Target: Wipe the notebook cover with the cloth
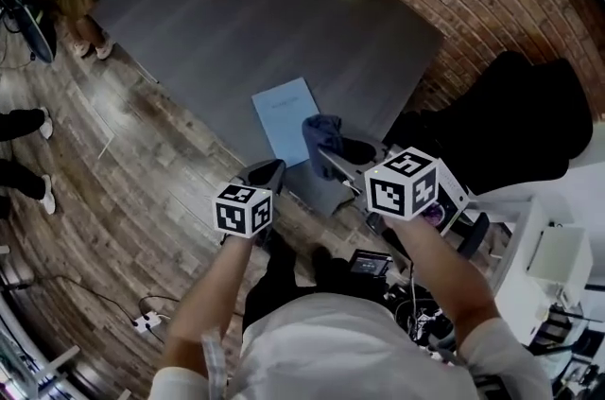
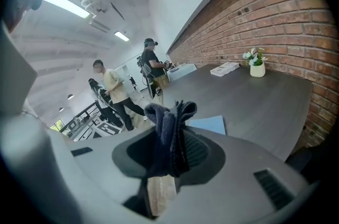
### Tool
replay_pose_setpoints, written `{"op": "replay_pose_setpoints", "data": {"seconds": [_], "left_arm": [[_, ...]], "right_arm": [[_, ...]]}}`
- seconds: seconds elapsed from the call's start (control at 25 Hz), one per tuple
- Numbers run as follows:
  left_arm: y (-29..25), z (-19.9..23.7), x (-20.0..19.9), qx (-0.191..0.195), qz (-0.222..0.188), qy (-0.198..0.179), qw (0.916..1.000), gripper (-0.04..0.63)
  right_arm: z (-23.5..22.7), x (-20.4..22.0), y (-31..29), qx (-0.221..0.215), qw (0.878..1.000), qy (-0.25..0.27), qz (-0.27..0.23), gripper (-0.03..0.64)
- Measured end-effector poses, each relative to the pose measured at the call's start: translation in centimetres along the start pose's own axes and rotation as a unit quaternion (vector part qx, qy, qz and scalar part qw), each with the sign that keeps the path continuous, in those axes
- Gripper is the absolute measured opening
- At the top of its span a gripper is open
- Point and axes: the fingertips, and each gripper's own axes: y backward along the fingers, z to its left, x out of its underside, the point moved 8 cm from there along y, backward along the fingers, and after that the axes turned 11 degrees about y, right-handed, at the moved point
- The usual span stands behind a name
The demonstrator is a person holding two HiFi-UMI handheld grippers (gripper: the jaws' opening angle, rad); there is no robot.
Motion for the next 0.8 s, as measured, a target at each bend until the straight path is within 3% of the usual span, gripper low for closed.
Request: {"op": "replay_pose_setpoints", "data": {"seconds": [0.44, 0.8], "left_arm": [[-4.7, 1.0, 0.9, -0.032, 0.065, -0.039, 0.9966, 0.005], [-7.7, 1.5, 1.7, -0.081, 0.108, -0.035, 0.9902, 0.005]], "right_arm": [[-3.7, 0.9, -6.4, 0.005, 0.996, 0.024, 0.082, 0.114], [-7.1, 1.5, -11.9, -0.026, 0.99, 0.031, 0.132, 0.114]]}}
